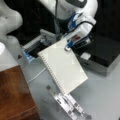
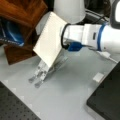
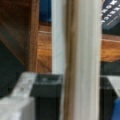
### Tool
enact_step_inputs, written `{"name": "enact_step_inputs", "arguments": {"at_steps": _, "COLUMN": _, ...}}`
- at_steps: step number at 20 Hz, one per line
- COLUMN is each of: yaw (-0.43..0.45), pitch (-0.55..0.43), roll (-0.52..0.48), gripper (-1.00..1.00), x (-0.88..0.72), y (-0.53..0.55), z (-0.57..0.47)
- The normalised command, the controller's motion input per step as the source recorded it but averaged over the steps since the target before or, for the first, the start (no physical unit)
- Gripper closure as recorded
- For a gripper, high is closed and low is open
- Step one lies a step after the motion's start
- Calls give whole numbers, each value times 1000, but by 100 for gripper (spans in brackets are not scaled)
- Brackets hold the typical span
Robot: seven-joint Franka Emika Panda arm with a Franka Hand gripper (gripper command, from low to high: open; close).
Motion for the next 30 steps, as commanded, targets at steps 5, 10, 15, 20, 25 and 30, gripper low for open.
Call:
{"name": "enact_step_inputs", "arguments": {"at_steps": 5, "yaw": 140, "pitch": -157, "roll": -245, "gripper": 100, "x": -7, "y": -34, "z": -379}}
{"name": "enact_step_inputs", "arguments": {"at_steps": 10, "yaw": 160, "pitch": -164, "roll": -272, "gripper": 100, "x": -65, "y": -182, "z": -295}}
{"name": "enact_step_inputs", "arguments": {"at_steps": 15, "yaw": 215, "pitch": -180, "roll": -246, "gripper": 100, "x": -79, "y": -249, "z": -299}}
{"name": "enact_step_inputs", "arguments": {"at_steps": 20, "yaw": 261, "pitch": -200, "roll": -158, "gripper": 100, "x": -88, "y": -203, "z": -274}}
{"name": "enact_step_inputs", "arguments": {"at_steps": 25, "yaw": 249, "pitch": -197, "roll": -57, "gripper": 100, "x": -106, "y": -186, "z": -152}}
{"name": "enact_step_inputs", "arguments": {"at_steps": 30, "yaw": 282, "pitch": -191, "roll": 57, "gripper": 100, "x": -179, "y": -250, "z": -64}}
